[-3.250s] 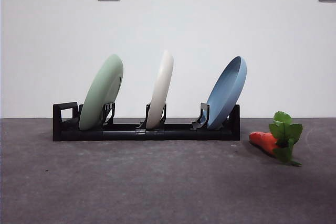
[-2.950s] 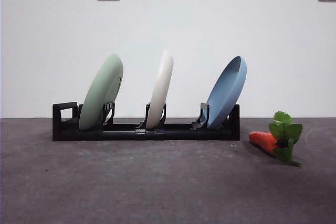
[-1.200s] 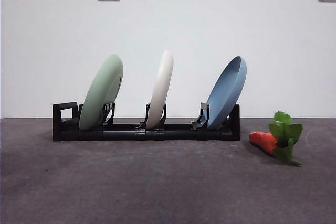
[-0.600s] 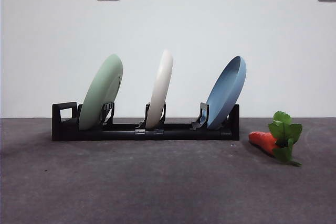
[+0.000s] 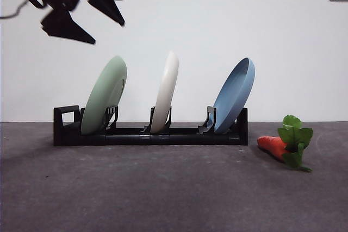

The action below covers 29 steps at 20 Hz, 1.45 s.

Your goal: Take the green plate from the plate rack,put the plate on the table,take the carrot from the table,put the carrot in the plate

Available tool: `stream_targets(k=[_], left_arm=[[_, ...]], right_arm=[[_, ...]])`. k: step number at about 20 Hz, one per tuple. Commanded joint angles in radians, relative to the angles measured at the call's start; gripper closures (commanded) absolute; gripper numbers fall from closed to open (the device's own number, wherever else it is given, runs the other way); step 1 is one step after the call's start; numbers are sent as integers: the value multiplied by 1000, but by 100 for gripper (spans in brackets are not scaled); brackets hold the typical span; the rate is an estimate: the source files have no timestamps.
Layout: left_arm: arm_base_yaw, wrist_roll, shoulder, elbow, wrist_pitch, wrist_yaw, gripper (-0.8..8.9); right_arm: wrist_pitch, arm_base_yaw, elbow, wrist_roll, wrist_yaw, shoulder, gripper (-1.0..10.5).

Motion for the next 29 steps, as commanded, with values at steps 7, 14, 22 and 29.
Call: stream_targets(k=[7,14,22,29], left_arm=[[-40,13,146,19,79,-69,294],[-50,12,150,19,60,-68,534],[-50,8,150,19,0,-60,729],[-50,0,150,19,0,-56,821]], right_arm=[[5,2,2,8,0,1,320],[6,2,2,8,0,1,320],[6,2,2,10,-1,1,320],[5,2,2,10,-1,0,320]])
